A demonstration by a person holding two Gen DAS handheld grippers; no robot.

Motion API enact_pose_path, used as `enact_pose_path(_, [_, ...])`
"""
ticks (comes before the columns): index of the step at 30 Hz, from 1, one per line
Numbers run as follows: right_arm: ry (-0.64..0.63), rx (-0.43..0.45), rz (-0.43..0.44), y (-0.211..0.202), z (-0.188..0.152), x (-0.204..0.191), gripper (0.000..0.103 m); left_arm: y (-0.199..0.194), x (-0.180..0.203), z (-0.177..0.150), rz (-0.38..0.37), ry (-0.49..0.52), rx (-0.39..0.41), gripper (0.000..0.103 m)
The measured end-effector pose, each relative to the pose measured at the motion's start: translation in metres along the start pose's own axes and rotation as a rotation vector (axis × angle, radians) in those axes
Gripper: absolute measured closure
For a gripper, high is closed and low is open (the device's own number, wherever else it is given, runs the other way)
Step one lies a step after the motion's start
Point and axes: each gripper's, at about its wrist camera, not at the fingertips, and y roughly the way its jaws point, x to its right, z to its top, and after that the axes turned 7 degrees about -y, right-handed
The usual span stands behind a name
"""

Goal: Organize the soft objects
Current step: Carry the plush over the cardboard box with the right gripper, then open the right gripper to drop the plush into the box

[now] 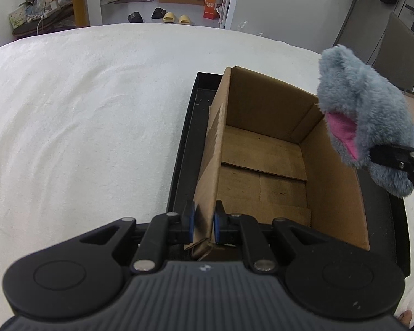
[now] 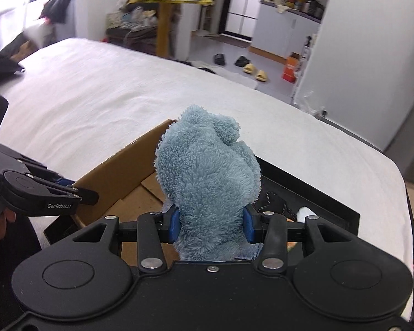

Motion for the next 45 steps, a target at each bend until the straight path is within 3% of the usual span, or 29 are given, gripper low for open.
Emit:
enact_pose_path(11, [-0.173, -0.020, 0.087, 0.002, 0.011, -0.015, 0.061, -0.002, 0.004, -0.003, 0.008, 0.010, 0.016, 0.091])
enact_pose_path(21, [-0.370, -0.099, 0.201, 0.021, 0.022, -0.039, 0.061, -0.001, -0.003, 0.000, 0.009, -0.020, 0.003, 0.091])
enact_pose_path(29, [-0.458, -0.169, 0.302, 0.041, 0.020, -0.047, 0.060, -0.008, -0.004, 0.000, 0.020, -0.038, 0.036, 0.090])
enact_pose_path(35, [-0.433, -0.242, 0.397, 0.051, 0.018, -0.047, 0.057, -0.006, -0.002, -0.002, 0.022, -0.019, 0.038, 0.090])
enact_pose_path(42, [-0.368, -0.279, 0.400, 0.049, 0.011, -0.043, 0.045, -0.003, 0.000, -0.002, 0.033, -0.007, 0.029, 0.090])
enact_pose_path(45, [-0.320, -0.259, 0.388, 0.042, 0.013, -0.038, 0.044, -0.004, 0.003, -0.003, 0.039, 0.004, 0.032, 0.090])
